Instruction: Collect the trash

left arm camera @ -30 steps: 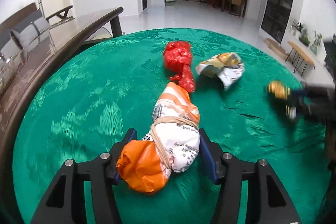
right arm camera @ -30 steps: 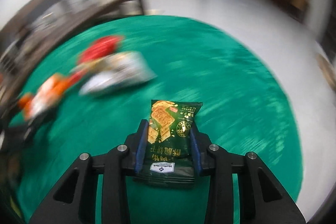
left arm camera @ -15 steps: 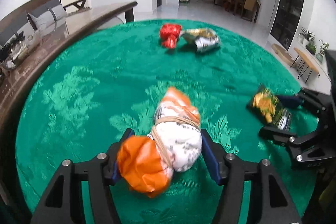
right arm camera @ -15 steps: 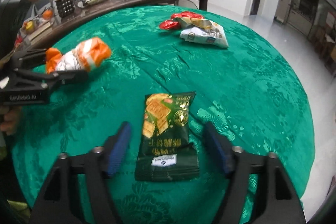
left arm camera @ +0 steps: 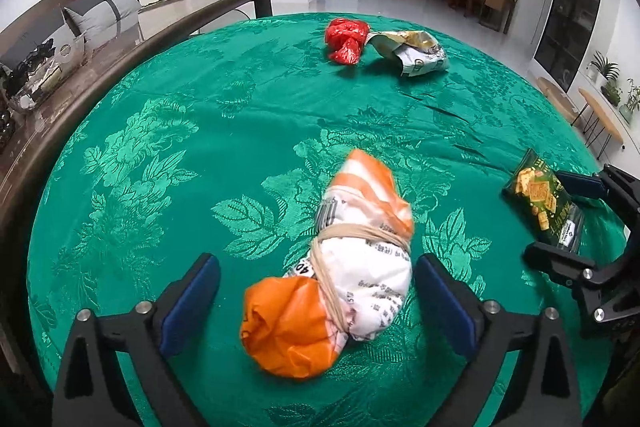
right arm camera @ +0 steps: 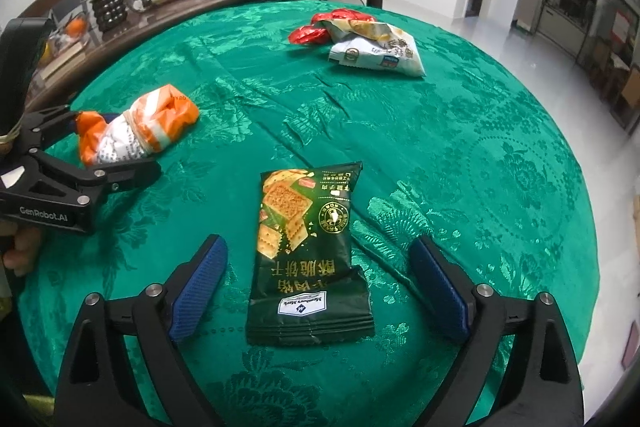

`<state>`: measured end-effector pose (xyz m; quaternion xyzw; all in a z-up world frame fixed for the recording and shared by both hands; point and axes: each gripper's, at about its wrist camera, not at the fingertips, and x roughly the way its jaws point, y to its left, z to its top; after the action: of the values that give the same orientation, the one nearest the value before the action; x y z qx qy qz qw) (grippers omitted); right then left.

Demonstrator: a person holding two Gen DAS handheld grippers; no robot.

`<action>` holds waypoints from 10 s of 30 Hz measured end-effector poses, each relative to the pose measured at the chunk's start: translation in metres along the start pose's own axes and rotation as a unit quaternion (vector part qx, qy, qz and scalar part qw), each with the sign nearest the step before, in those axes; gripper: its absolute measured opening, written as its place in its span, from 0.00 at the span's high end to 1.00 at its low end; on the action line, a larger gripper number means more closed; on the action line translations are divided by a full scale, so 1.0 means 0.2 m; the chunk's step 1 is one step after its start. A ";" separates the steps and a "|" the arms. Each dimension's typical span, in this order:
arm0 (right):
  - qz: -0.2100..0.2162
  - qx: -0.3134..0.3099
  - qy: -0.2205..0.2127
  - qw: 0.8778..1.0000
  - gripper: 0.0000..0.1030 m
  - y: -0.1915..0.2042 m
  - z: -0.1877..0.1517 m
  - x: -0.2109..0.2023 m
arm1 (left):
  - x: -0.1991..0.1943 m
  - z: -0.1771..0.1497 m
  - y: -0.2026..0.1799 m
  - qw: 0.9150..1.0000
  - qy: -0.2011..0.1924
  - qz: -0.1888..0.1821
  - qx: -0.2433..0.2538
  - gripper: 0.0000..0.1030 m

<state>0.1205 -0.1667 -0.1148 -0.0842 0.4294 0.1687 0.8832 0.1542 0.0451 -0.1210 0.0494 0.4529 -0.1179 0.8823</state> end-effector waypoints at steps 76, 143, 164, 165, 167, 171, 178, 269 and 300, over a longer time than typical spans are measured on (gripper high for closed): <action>0.047 0.119 -0.026 0.991 0.63 -0.32 -0.12 -0.44 | -0.23 0.04 -0.42 0.986 -0.038 -0.147 0.074 0.50; -0.171 0.139 -0.144 0.965 0.01 -0.80 -0.35 -0.74 | -0.19 0.13 -0.64 0.997 -0.061 -0.041 0.033 0.20; -0.046 0.090 0.047 0.994 0.01 -0.19 0.09 -0.01 | 0.12 0.15 0.06 0.998 -0.016 0.046 -0.029 0.19; -0.039 0.106 0.053 0.992 0.01 -0.21 0.13 0.03 | 0.12 0.15 0.06 0.998 -0.017 0.048 -0.030 0.19; -0.028 0.140 0.054 0.988 0.01 -0.25 0.22 0.08 | 0.12 0.14 0.07 0.998 -0.016 0.040 -0.042 0.19; 0.003 0.238 0.044 0.970 0.01 -0.34 0.43 0.21 | 0.13 0.15 0.12 0.997 -0.014 0.037 -0.065 0.19; -0.018 0.394 0.023 0.919 0.01 -0.45 0.72 0.49 | 0.14 0.17 0.15 0.996 -0.013 0.044 -0.079 0.19; -0.048 0.059 0.015 0.997 0.00 -0.20 0.00 0.05 | 0.00 -0.03 -0.14 0.998 -0.004 0.036 -0.047 0.05; -0.014 0.073 0.039 0.997 0.08 -0.33 0.32 0.09 | -0.06 0.07 -0.08 0.999 0.008 -0.048 -0.014 0.22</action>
<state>0.2006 -0.2049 -0.0893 -0.0320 0.4732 0.1216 0.8720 0.1540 0.0280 -0.1029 0.0160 0.4638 -0.1536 0.8724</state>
